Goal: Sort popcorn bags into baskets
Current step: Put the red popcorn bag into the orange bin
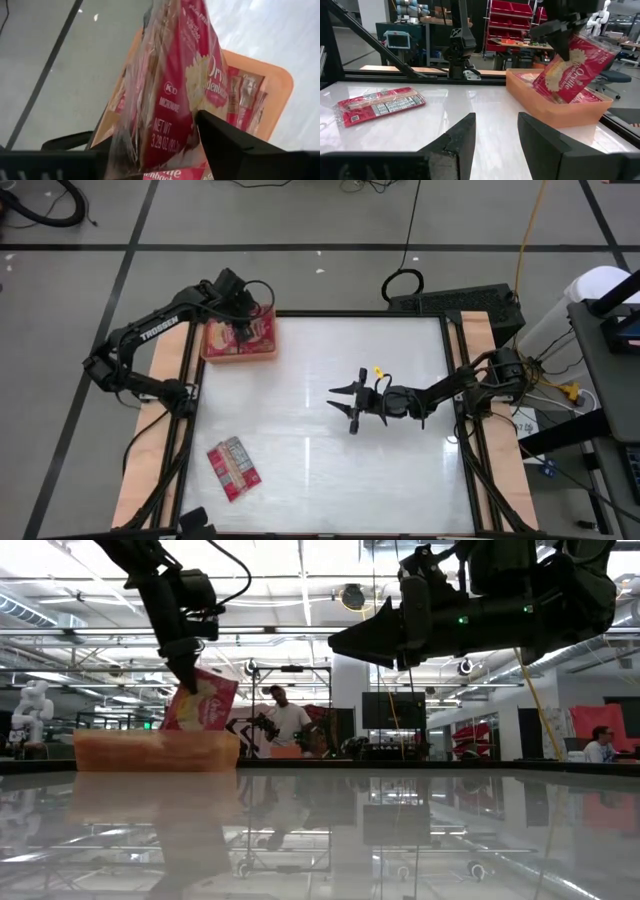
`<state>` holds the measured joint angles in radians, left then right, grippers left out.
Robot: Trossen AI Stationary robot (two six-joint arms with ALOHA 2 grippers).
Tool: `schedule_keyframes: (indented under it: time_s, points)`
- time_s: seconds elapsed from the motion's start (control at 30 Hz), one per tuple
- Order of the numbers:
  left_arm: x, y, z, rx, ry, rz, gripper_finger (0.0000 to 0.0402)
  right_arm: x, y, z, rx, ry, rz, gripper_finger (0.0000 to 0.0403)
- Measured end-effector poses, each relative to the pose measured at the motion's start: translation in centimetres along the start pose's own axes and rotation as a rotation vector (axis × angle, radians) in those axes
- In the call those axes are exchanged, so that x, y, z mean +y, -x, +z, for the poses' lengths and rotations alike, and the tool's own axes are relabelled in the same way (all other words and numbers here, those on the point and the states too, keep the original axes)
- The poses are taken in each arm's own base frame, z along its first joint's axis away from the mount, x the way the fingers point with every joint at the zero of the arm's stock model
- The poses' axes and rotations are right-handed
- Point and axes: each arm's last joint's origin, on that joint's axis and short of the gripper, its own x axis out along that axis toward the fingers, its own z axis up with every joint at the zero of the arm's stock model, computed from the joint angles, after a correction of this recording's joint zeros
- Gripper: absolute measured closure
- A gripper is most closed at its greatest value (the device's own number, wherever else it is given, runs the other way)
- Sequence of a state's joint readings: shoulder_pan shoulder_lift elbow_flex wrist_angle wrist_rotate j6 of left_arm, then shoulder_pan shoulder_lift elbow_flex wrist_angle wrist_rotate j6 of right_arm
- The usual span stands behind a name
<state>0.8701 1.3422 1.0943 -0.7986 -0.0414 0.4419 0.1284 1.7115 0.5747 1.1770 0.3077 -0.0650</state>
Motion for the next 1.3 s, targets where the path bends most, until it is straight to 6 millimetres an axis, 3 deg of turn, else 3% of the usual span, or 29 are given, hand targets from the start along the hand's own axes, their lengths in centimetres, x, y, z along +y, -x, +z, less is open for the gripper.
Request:
schedule_keyframes:
  time_s: [0.37, 0.57, 0.73, 1.03, 1.3]
  points:
    - [-0.3, 0.0, -0.6, 0.058, 0.004, -0.049, 0.0386, 0.0, 0.0, 0.0, 0.001, 0.001, 0.0, 0.0261]
    - [-0.8, 1.8, -1.3, 0.157, 0.05, -0.119, 0.0365, 0.1, 0.0, -0.3, 0.025, 0.006, 0.004, 0.0261]
    - [-0.7, 4.1, -1.3, 0.177, 0.032, -0.122, 0.0387, 0.1, 0.0, -0.4, 0.039, 0.009, 0.005, 0.0261]
    - [0.2, 4.5, -3.3, 0.311, 0.077, -0.106, 0.036, 0.1, 0.0, -0.4, 0.036, 0.011, 0.005, 0.0261]
    - [0.9, 4.4, -4.2, 0.358, 0.127, -0.108, 0.0383, 0.1, 0.0, -0.4, 0.036, 0.019, 0.005, 0.0261]
